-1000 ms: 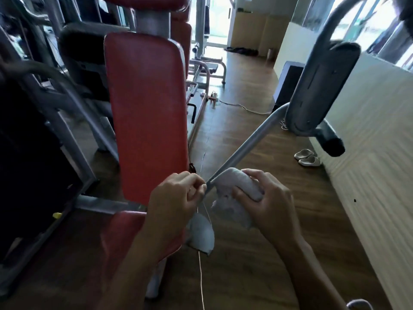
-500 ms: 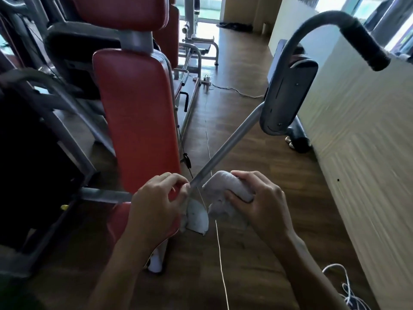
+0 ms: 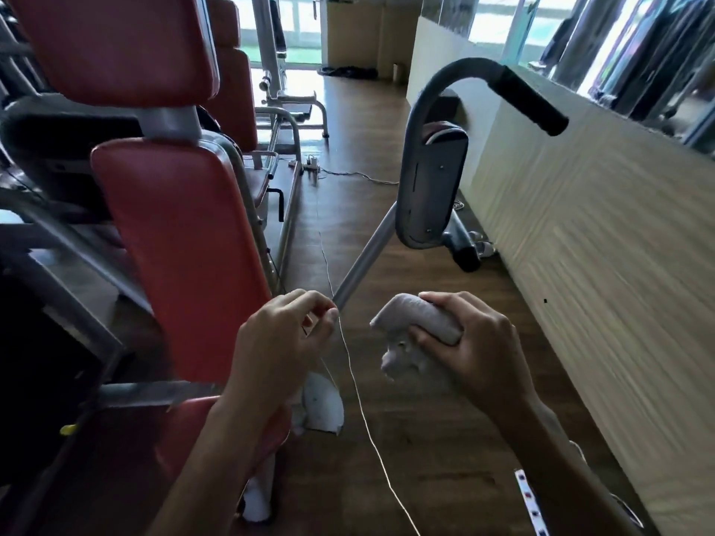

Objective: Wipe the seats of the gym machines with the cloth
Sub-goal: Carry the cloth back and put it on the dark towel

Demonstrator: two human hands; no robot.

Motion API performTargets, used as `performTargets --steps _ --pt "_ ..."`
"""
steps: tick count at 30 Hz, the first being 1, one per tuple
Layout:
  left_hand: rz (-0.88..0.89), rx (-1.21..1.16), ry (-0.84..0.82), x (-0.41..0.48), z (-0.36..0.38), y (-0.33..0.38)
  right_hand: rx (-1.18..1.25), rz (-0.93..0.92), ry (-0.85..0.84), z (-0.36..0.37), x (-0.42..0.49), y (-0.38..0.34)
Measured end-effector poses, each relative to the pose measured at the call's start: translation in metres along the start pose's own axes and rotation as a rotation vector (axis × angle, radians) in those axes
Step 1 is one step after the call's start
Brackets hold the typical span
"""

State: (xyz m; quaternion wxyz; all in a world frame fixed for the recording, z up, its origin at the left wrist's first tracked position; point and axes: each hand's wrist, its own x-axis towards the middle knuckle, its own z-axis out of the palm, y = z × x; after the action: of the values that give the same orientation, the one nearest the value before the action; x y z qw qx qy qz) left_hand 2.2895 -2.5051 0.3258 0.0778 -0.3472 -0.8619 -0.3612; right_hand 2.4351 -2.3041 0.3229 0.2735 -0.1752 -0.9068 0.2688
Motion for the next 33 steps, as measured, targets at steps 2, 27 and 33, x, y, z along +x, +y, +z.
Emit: performTargets --steps 2,27,33 --pt "0.009 0.002 0.008 0.007 0.011 0.013 -0.008 0.001 0.007 -0.012 0.004 0.015" --pt "-0.013 0.048 0.061 0.142 0.253 0.253 0.008 -0.077 -0.03 -0.196 0.126 0.313" --pt "0.038 0.021 0.066 0.182 0.263 0.257 0.012 -0.08 -0.007 -0.191 0.155 0.328"
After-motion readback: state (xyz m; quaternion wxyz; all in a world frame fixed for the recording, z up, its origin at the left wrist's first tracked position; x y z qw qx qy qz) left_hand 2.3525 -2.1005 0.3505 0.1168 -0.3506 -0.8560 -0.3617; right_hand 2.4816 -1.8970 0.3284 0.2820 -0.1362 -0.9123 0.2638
